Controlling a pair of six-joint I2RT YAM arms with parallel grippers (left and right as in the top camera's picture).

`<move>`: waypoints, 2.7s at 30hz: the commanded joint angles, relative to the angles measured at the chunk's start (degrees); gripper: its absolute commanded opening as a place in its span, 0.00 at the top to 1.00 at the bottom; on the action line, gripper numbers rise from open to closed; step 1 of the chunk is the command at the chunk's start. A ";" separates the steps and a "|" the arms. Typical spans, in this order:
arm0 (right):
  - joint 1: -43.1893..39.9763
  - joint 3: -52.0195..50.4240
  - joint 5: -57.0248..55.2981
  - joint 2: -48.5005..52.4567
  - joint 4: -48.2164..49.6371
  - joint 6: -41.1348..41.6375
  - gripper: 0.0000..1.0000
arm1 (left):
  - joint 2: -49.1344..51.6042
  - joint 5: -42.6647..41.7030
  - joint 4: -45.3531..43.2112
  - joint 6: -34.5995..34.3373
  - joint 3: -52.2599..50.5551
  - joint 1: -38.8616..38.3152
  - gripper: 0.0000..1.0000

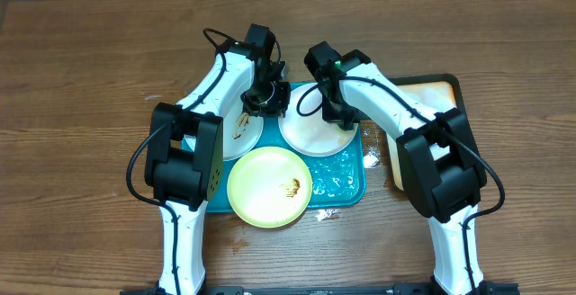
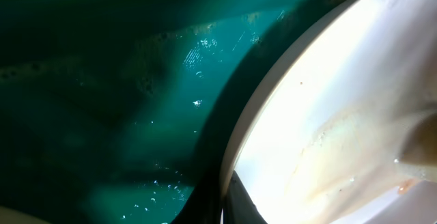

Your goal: Clean dirty plates on tray and stack at the side

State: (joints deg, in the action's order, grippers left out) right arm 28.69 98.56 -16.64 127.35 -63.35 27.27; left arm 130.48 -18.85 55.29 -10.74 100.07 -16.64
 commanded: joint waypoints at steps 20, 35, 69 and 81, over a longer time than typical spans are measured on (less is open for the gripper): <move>3.13 -0.63 17.22 1.05 10.36 4.52 0.96 | 2.89 1.62 1.14 -1.29 -0.04 0.02 0.96; -5.62 -0.63 0.39 1.05 2.34 7.04 0.96 | 2.89 1.88 1.46 -1.33 -0.04 0.13 0.96; -8.33 21.53 -5.79 -0.90 -19.34 10.16 0.96 | 2.12 2.82 3.52 -1.31 1.66 0.11 0.96; -15.30 21.51 -3.80 -4.13 -25.81 9.57 0.96 | -7.69 10.54 15.50 -0.81 17.44 0.11 0.96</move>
State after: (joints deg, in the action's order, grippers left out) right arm 13.19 118.41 -20.34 125.93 -88.86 36.45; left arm 128.62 -10.37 69.32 -11.88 112.29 -16.51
